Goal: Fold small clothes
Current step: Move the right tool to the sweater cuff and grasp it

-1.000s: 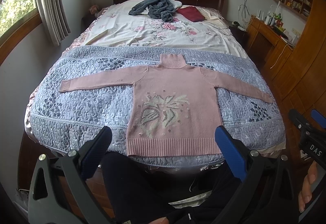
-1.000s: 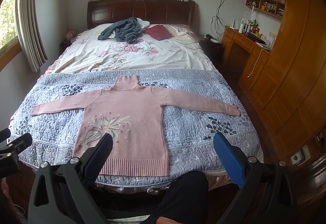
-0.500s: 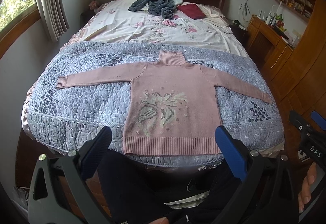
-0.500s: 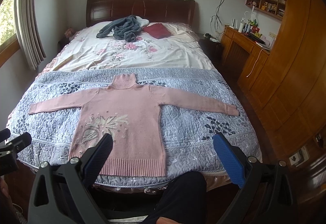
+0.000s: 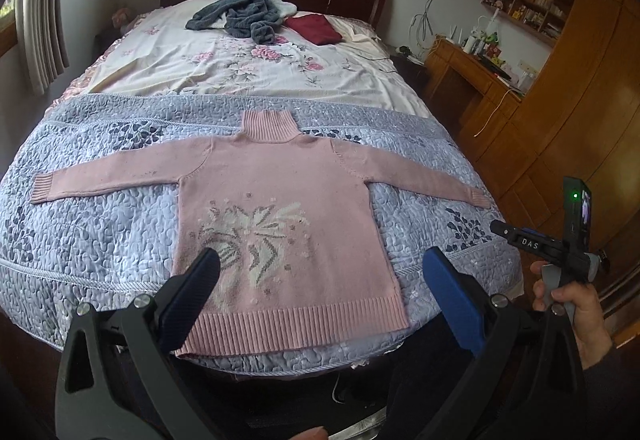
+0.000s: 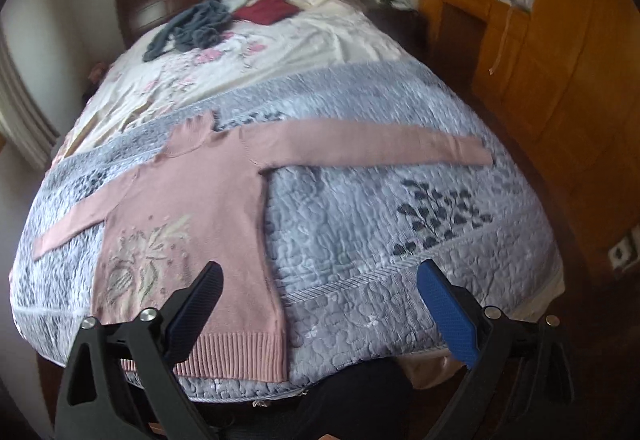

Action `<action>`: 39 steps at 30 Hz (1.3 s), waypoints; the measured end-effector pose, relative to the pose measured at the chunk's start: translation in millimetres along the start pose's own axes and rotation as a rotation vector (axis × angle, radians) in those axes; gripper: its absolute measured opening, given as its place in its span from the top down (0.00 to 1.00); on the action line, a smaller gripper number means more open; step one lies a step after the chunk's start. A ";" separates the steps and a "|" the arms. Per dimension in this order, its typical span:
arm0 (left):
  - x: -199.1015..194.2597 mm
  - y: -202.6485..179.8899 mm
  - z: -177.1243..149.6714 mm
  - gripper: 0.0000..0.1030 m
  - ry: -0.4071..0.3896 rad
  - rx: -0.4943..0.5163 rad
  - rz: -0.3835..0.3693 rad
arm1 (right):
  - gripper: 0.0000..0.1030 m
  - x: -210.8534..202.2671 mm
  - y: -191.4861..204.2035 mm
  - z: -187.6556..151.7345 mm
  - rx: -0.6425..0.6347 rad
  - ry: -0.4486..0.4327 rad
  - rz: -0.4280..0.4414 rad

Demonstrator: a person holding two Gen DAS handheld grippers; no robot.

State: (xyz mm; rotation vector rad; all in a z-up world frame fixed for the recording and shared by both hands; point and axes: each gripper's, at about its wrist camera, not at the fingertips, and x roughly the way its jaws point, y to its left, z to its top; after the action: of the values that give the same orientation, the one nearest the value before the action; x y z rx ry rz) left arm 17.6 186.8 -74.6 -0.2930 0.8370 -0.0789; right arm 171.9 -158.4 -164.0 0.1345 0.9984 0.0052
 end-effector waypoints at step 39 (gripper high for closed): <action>190.8 34.4 57.4 0.03 0.290 -0.315 -0.090 | 0.91 296.2 -375.2 115.9 1.082 -0.104 0.295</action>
State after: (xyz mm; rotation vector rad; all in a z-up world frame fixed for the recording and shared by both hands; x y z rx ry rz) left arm 186.3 197.6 -185.6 -0.6264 1.1262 -0.0741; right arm 408.2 -523.7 -393.4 1.2563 0.7782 -0.2733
